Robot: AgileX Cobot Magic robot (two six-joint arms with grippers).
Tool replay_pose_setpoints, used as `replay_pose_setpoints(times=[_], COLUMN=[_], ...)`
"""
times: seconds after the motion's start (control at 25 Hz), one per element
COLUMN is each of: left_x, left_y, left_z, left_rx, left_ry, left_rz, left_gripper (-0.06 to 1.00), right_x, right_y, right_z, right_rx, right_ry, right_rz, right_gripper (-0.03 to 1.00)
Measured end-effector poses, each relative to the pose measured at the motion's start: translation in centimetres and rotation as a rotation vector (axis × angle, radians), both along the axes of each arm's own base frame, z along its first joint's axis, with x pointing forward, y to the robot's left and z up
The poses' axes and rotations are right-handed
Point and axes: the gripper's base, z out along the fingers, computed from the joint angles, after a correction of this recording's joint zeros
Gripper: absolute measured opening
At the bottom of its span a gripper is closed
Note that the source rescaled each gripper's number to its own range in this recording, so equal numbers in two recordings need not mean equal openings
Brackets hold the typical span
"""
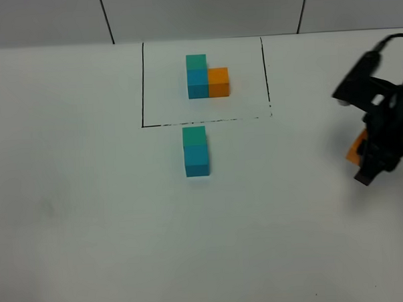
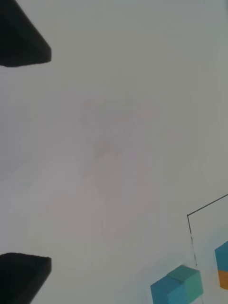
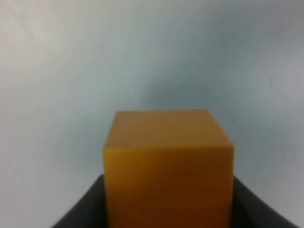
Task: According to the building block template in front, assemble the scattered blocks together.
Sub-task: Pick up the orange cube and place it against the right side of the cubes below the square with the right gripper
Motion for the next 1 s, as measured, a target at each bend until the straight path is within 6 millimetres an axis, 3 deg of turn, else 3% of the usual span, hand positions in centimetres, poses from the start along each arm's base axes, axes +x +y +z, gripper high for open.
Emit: replay_pose_setpoints(times=[0.12, 0.24, 0.44, 0.72, 1.0], left_x=[0.0, 0.0, 0.0, 0.0, 0.0], left_y=[0.0, 0.0, 0.0, 0.0, 0.0], left_z=[0.0, 0.0, 0.0, 0.0, 0.0], left_rx=[0.000, 0.000, 0.000, 0.000, 0.000], left_ry=[0.000, 0.000, 0.000, 0.000, 0.000], left_rz=[0.000, 0.000, 0.000, 0.000, 0.000], left_gripper=[0.79, 0.79, 0.79, 0.79, 0.79], right_x=[1.5, 2.8, 4.0, 4.8, 5.5], right_y=[4.3, 7.8, 12.3, 16.2, 17.8], right_z=[0.3, -1.0, -2.6, -3.7, -5.1], right_rx=[-0.037, -0.082, -0.112, -0.141, -0.128], right_ry=[0.032, 0.068, 0.078, 0.083, 0.115], right_rz=[0.192, 0.320, 0.442, 0.571, 0.637], right_gripper=[0.02, 0.02, 0.02, 0.02, 0.02])
